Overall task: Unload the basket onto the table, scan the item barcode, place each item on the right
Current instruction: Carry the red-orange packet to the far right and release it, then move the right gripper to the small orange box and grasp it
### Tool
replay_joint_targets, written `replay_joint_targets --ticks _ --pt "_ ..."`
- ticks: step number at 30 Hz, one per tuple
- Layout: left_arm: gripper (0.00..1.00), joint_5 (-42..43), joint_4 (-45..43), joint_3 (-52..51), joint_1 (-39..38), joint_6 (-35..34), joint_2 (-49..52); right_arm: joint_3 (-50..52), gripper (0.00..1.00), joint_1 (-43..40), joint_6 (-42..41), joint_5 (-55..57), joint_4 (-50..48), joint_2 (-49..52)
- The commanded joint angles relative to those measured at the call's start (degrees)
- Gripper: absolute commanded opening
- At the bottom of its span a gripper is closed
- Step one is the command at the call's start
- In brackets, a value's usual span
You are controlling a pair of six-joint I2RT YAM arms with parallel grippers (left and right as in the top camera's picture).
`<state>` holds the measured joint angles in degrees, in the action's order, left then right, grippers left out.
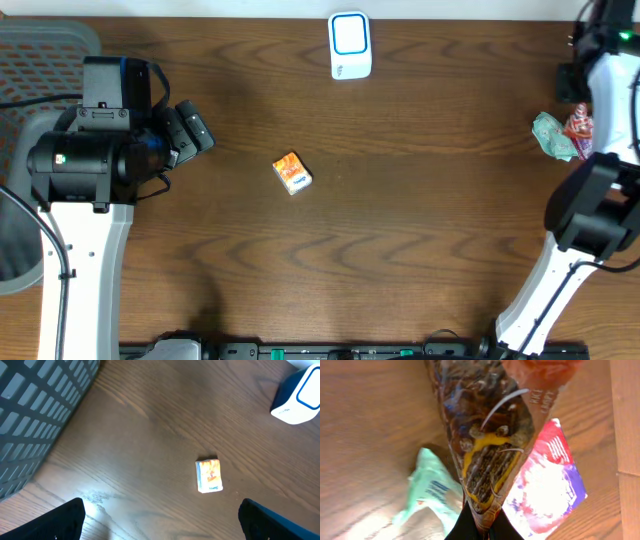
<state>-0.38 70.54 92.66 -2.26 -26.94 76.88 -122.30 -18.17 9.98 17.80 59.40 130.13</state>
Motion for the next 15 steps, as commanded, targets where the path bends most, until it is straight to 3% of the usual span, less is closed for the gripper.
replay_joint_targets --ticks 1,2,4,8,10,15 --pt "0.98 -0.7 0.2 0.2 0.2 0.8 0.2 -0.5 0.01 -1.0 0.8 -1.8 0.5 -0.2" --pt "0.98 -0.7 0.2 0.2 0.2 0.8 0.2 -0.5 0.03 -1.4 0.8 -1.8 0.6 -0.1" --pt "0.98 -0.7 0.2 0.2 0.2 0.8 0.2 -0.5 0.22 -1.9 0.8 -1.9 1.0 0.1" --pt "0.98 -0.7 0.2 0.2 0.2 0.8 0.2 -0.5 0.93 -2.1 -2.2 -1.9 1.8 0.2" --pt "0.98 -0.7 0.2 0.2 0.2 0.8 0.2 -0.5 0.99 -2.1 -4.2 -1.9 2.1 0.2" --pt "0.98 -0.7 0.2 0.2 0.2 0.8 0.2 -0.5 0.99 -1.4 -5.6 -10.8 2.8 0.1"
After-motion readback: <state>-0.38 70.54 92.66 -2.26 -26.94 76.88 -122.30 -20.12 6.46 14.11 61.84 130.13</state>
